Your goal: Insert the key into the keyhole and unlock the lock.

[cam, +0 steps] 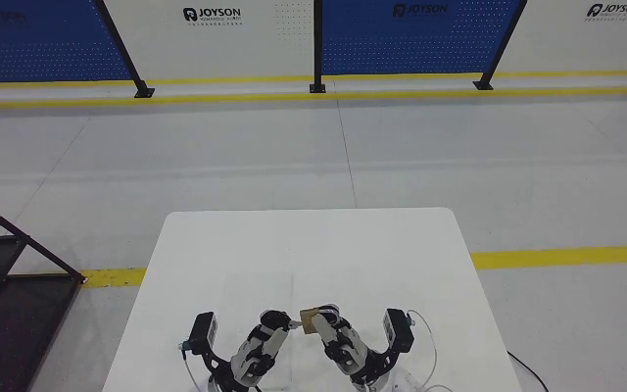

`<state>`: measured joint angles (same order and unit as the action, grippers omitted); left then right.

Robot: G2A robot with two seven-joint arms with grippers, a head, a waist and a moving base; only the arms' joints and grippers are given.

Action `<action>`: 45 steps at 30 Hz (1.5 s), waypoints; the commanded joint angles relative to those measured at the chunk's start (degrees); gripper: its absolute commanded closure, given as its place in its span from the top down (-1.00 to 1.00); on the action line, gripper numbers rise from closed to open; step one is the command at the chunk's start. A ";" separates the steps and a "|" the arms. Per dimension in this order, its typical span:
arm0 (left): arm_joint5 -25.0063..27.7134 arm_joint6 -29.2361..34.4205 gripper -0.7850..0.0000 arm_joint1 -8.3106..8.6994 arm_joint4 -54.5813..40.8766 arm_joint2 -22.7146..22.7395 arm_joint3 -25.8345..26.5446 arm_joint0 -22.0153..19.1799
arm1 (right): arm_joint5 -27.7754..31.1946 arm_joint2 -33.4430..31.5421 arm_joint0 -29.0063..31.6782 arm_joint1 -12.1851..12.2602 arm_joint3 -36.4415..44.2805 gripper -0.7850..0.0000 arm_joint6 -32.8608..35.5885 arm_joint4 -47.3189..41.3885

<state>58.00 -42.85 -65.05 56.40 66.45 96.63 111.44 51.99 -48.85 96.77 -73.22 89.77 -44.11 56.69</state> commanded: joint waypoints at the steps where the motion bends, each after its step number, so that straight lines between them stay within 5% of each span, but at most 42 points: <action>1: 0.00 0.26 -0.36 0.03 0.10 -0.26 -0.13 -0.20 | -0.02 -0.08 0.08 0.02 0.05 -1.00 0.21 -0.13; 11: 0.00 0.41 -0.55 0.02 0.34 -0.59 -0.35 -0.69 | -0.26 -0.13 -0.03 0.00 0.06 -1.00 1.65 -1.01; 16: -0.13 0.49 -0.76 -0.02 0.29 -0.46 -0.35 -0.67 | -0.28 -0.03 -0.16 -0.03 0.00 -1.00 2.53 -1.46; 18: -0.16 0.88 -1.00 -0.02 0.47 -0.46 -0.42 -0.72 | -0.28 0.00 -0.21 -0.04 0.01 -1.00 2.86 -1.61; 34: -2.82 0.23 -1.00 -0.16 4.17 0.16 -0.27 -0.81 | -0.64 0.10 -0.54 -0.04 0.01 -1.00 6.16 -2.97; 45: -14.30 -9.25 -1.00 -0.36 18.47 0.49 0.05 0.09 | -0.94 -0.19 -0.28 0.10 0.35 -1.00 8.32 -4.08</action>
<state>45.50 -50.86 -65.39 73.18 67.04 96.82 111.53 51.12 -49.02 96.44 -73.13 90.07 -35.93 52.73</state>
